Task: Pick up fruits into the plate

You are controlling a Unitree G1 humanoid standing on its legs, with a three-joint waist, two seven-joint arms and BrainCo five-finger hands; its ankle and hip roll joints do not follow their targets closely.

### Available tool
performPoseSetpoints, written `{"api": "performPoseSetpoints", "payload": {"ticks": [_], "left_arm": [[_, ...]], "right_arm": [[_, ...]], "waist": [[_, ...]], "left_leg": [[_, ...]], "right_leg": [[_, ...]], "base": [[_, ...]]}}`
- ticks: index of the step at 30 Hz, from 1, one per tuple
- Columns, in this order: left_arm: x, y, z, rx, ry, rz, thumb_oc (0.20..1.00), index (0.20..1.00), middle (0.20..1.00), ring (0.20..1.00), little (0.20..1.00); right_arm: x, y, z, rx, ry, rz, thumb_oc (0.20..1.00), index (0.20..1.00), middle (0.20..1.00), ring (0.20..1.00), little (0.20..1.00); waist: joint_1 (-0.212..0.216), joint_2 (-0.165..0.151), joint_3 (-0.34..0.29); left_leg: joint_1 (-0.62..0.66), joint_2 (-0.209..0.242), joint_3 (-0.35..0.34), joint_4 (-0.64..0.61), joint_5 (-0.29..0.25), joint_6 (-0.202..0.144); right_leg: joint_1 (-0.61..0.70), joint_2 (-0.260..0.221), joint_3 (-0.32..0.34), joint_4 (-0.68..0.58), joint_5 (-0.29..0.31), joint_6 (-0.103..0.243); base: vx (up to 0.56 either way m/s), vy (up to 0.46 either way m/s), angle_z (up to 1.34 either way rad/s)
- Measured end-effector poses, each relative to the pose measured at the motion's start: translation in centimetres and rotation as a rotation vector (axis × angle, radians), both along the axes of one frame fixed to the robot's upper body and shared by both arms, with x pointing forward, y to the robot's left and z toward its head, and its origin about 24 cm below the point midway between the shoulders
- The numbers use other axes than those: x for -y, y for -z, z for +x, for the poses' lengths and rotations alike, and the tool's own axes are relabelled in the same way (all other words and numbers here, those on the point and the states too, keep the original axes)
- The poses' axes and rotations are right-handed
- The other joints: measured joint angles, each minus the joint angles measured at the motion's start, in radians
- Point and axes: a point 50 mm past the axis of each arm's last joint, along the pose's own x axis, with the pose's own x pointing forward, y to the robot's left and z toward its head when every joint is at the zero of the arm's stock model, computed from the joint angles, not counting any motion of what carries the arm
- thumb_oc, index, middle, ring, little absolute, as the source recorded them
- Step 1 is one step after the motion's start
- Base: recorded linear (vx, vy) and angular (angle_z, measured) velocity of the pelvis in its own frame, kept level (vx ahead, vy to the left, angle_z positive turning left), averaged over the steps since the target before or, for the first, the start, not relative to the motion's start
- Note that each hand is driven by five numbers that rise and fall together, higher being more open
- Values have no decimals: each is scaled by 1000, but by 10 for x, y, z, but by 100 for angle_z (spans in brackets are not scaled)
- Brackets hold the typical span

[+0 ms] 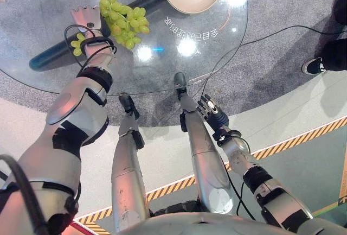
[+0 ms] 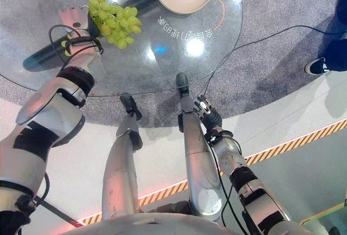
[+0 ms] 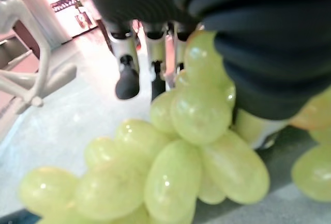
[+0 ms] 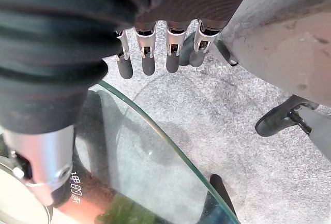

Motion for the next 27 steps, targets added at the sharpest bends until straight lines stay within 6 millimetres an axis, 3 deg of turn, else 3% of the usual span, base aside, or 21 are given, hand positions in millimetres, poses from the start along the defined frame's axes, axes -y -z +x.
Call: {"api": "performPoseSetpoints", "payload": {"ticks": [8,13,27], "left_arm": [[-1,20,0,-42,51,-47,200,200,200,200,200],[0,36,-1,-57,114,-66,200,200,200,200,200],[-29,38,-15,9,188,-101,200,200,200,200,200]], "right_arm": [[0,0,1,1,1,-2,1000,1000,1000,1000,1000],[3,3,0,-13,8,-9,1000,1000,1000,1000,1000],[11,12,-9,-43,33,-24,1000,1000,1000,1000,1000]], "waist": [[10,0,0],[31,0,0],[95,8,5]], "left_leg": [[55,0,-2,-4,-1,-1],[158,0,-12,-27,-2,-4],[467,-2,-42,-157,26,-4]], "right_leg": [[57,-1,-3,-4,-2,3],[167,-3,-18,-28,-4,5],[492,-7,-73,-141,-1,0]], "base": [[0,6,0],[3,51,4],[31,60,7]]}}
